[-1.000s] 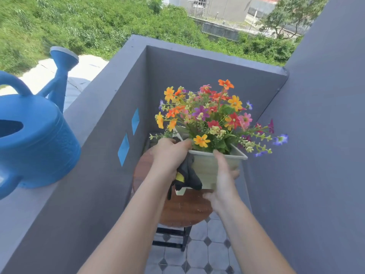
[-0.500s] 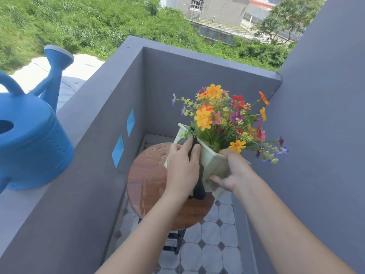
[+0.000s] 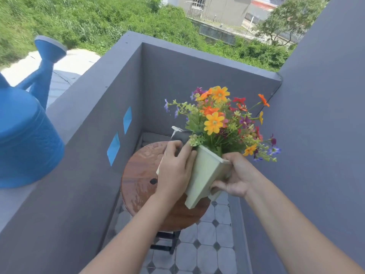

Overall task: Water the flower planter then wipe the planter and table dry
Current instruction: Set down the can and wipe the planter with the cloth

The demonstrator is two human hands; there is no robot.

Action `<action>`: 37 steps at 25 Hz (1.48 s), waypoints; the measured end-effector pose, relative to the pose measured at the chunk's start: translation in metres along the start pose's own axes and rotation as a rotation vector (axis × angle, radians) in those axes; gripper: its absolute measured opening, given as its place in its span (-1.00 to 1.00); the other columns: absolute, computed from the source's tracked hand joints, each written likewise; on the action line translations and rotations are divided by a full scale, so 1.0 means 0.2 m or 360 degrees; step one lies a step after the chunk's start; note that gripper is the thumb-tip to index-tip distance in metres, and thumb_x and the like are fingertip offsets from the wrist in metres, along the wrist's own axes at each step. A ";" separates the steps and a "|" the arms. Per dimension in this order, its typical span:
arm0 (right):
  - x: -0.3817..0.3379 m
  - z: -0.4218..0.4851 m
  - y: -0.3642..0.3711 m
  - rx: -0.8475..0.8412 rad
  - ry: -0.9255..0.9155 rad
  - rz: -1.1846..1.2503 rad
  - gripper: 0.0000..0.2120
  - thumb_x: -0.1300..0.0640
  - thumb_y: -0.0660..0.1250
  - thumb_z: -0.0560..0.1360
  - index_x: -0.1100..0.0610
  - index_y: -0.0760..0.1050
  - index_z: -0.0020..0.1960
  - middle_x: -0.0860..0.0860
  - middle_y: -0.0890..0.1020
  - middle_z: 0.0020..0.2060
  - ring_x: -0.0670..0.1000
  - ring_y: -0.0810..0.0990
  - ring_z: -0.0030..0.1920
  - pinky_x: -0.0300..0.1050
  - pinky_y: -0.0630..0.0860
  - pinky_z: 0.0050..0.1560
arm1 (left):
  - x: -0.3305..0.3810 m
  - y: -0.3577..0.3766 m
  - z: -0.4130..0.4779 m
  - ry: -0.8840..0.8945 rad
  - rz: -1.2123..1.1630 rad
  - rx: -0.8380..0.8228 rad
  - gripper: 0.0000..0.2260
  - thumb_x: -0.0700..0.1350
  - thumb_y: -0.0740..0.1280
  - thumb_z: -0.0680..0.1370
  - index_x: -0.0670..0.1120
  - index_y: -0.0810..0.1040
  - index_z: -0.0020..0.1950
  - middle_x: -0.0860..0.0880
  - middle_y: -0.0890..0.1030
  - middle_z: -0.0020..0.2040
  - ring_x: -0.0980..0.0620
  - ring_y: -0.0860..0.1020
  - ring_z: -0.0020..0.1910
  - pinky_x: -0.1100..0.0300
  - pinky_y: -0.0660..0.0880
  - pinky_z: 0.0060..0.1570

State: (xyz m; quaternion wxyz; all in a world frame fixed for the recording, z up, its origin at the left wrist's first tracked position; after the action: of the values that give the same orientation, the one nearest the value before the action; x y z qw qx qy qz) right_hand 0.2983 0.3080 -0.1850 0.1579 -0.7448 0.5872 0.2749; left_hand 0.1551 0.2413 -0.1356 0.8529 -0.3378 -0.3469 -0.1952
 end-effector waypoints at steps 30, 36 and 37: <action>-0.03 -0.02 -0.04 0.0003 0.0014 0.0063 -0.67 0.21 0.10 0.42 0.19 0.46 0.14 0.18 0.51 -0.01 0.19 0.56 0.01 0.00 0.61 -0.50 | 0.06 0.04 -0.32 0.0774 0.0061 -0.0685 -0.77 -0.04 0.23 0.58 0.05 0.46 0.24 0.01 0.34 -0.05 0.08 0.38 -0.15 0.18 0.42 -0.09; -0.01 -0.01 -0.02 0.0069 0.0049 -0.0003 -0.70 0.18 0.16 0.42 0.18 0.43 0.13 0.18 0.38 0.08 0.32 0.47 0.18 -0.09 0.52 -0.63 | -0.24 0.00 -0.07 -0.0566 -0.0101 0.0002 -0.60 -0.04 0.15 0.59 -0.05 0.36 0.43 -0.09 0.35 0.01 -0.10 0.45 -0.01 0.05 0.45 0.07; -0.01 0.00 -0.02 0.0081 0.0031 0.0002 -0.68 0.19 0.16 0.41 0.20 0.44 0.15 0.19 0.39 0.08 0.32 0.47 0.14 -0.10 0.52 -0.63 | -0.23 0.02 -0.11 -0.0621 -0.0110 -0.0033 -0.59 -0.02 0.14 0.59 -0.05 0.36 0.44 -0.10 0.36 0.01 -0.09 0.45 -0.01 0.09 0.43 0.07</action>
State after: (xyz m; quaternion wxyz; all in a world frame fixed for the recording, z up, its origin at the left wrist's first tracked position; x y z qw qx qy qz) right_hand 0.3013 0.3103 -0.1844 0.1709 -0.7428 0.5961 0.2526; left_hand 0.1358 0.2325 -0.1818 0.7588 -0.3658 -0.5150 -0.1587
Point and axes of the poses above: each hand's wrist, its own z-axis towards the middle knuckle, its own y-axis out of the palm, x = y × z, the point moved 8 cm from there along z, towards the middle knuckle
